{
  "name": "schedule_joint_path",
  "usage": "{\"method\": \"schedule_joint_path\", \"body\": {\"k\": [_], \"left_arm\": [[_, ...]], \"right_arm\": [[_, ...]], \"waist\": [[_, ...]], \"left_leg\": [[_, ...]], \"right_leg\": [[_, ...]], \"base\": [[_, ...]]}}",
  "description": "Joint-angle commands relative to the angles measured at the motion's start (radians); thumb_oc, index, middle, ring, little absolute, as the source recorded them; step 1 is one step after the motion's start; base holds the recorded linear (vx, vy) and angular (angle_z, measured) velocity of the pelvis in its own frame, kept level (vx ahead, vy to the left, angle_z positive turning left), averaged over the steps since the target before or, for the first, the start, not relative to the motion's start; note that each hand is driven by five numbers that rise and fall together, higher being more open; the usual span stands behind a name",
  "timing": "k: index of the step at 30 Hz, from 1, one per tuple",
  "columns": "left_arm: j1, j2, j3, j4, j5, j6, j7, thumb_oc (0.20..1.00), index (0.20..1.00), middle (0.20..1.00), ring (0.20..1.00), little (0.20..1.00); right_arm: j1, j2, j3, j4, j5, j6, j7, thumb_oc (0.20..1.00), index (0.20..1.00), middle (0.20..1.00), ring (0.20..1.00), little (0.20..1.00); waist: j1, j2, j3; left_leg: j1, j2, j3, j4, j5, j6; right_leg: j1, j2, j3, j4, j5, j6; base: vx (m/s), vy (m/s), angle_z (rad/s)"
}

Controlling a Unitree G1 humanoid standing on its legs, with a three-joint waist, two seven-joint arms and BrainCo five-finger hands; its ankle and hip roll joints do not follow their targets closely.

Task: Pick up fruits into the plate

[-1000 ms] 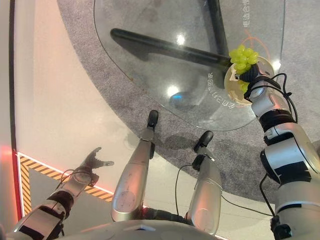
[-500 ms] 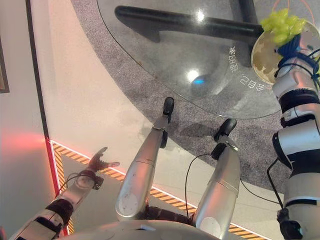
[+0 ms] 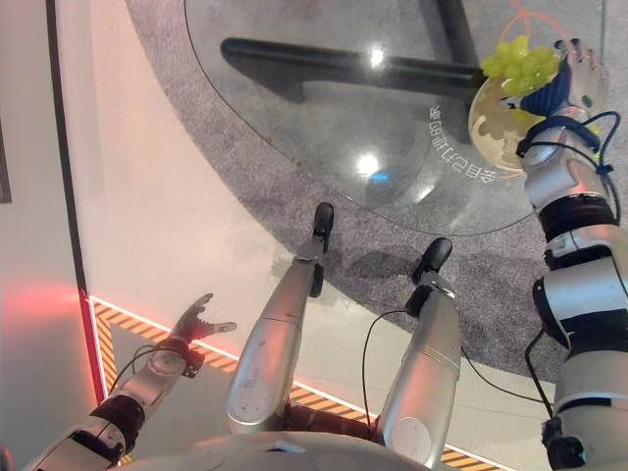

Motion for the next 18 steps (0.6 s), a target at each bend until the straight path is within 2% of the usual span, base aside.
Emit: {"method": "schedule_joint_path", "body": {"k": [1, 3, 4, 8, 10, 11, 13, 14, 16, 18], "left_arm": [[0.009, -0.019, 0.024, 0.116, 0.015, 0.011, 0.026, 1.0, 1.0, 1.0, 1.0, 1.0], [0.002, -0.022, 0.03, 0.136, 0.024, 0.004, 0.029, 1.0, 1.0, 1.0, 1.0, 1.0], [-0.007, -0.027, 0.049, 0.17, 0.038, 0.002, 0.03, 1.0, 1.0, 1.0, 1.0, 1.0], [-0.028, -0.033, 0.079, 0.215, 0.06, 0.005, 0.023, 1.0, 1.0, 1.0, 1.0, 1.0], [-0.03, -0.042, 0.089, 0.233, 0.077, 0.032, -0.011, 1.0, 1.0, 1.0, 1.0, 1.0], [-0.024, -0.049, 0.09, 0.246, 0.103, 0.042, -0.067, 1.0, 1.0, 1.0, 1.0, 1.0], [-0.014, -0.053, 0.086, 0.249, 0.108, 0.037, -0.088, 1.0, 1.0, 1.0, 1.0, 1.0], [-0.001, -0.053, 0.097, 0.245, 0.096, 0.043, -0.087, 1.0, 1.0, 1.0, 1.0, 1.0], [0.007, -0.054, 0.111, 0.239, 0.087, 0.043, -0.075, 1.0, 1.0, 1.0, 1.0, 1.0], [0.017, -0.052, 0.131, 0.237, 0.096, 0.039, -0.081, 1.0, 1.0, 1.0, 1.0, 1.0]], "right_arm": [[0.072, -0.039, -0.048, -0.054, 0.052, -0.096, -0.066, 1.0, 1.0, 1.0, 1.0, 1.0], [0.108, -0.023, -0.065, -0.063, 0.077, -0.13, -0.075, 1.0, 1.0, 1.0, 1.0, 1.0], [0.196, 0.021, -0.103, -0.111, 0.073, -0.17, -0.081, 1.0, 1.0, 1.0, 1.0, 1.0], [0.312, 0.085, -0.15, -0.184, 0.097, -0.195, -0.065, 1.0, 1.0, 1.0, 1.0, 1.0], [0.404, 0.132, -0.163, -0.221, 0.134, -0.204, -0.042, 1.0, 1.0, 1.0, 1.0, 1.0], [0.478, 0.17, -0.177, -0.242, 0.125, -0.215, -0.011, 1.0, 1.0, 1.0, 1.0, 1.0], [0.551, 0.192, -0.181, -0.269, 0.129, -0.219, 0.009, 1.0, 1.0, 1.0, 1.0, 1.0], [0.665, 0.21, -0.207, -0.281, 0.104, -0.247, 0.051, 1.0, 1.0, 1.0, 1.0, 1.0], [0.76, 0.234, -0.225, -0.276, 0.121, -0.259, 0.079, 1.0, 1.0, 1.0, 1.0, 1.0], [0.835, 0.264, -0.235, -0.267, 0.061, -0.277, 0.078, 1.0, 1.0, 1.0, 1.0, 1.0]], "waist": [[-0.005, 0.009, -0.044], [-0.01, 0.0, -0.044], [-0.026, -0.02, -0.044], [-0.05, -0.054, -0.059], [-0.066, -0.076, -0.101], [-0.08, -0.088, -0.129], [-0.099, -0.097, -0.157], [-0.119, -0.105, -0.194], [-0.134, -0.108, -0.228], [-0.146, -0.11, -0.256]], "left_leg": [[0.111, -0.096, 0.028, -0.066, -0.082, 0.065], [0.145, -0.091, 0.028, -0.081, -0.083, 0.064], [0.231, -0.077, 0.03, -0.113, -0.09, 0.058], [0.339, -0.051, 0.054, -0.175, -0.088, 0.045], [0.393, -0.041, 0.064, -0.214, -0.092, 0.041], [0.428, -0.033, 0.07, -0.233, -0.096, 0.038], [0.462, -0.024, 0.082, -0.253, -0.099, 0.038], [0.507, -0.011, 0.104, -0.285, -0.1, 0.034], [0.544, 0.001, 0.121, -0.327, -0.092, 0.026], [0.57, 0.01, 0.134, -0.351, -0.086, 0.02]], "right_leg": [[0.079, 0.158, -0.005, -0.022, -0.044, -0.034], [0.109, 0.157, -0.006, -0.037, -0.04, -0.03], [0.186, 0.155, 0.001, -0.072, -0.035, -0.021], [0.299, 0.148, 0.002, -0.154, -0.015, -0.005], [0.36, 0.145, 0.003, -0.215, 0.0, 0.002], [0.393, 0.141, 0.005, -0.241, 0.007, 0.007], [0.421, 0.143, 0.019, -0.263, 0.015, 0.012], [0.468, 0.142, 0.023, -0.3, 0.02, 0.021], [0.506, 0.145, 0.022, -0.337, 0.029, 0.03], [0.532, 0.143, 0.018, -0.364, 0.036, 0.035]], "base": [[-0.02, -0.03, -0.07], [0.01, -0.024, -0.06], [0.03, -0.023, -0.04], [0.02, -0.021, -0.09], [0.07, -0.006, -0.19], [0.08, 0.01, -0.15], [0.11, 0.027, -0.14], [0.11, 0.026, -0.13], [0.04, -0.009, -0.19], [-0.02, -0.037, -0.19]]}}
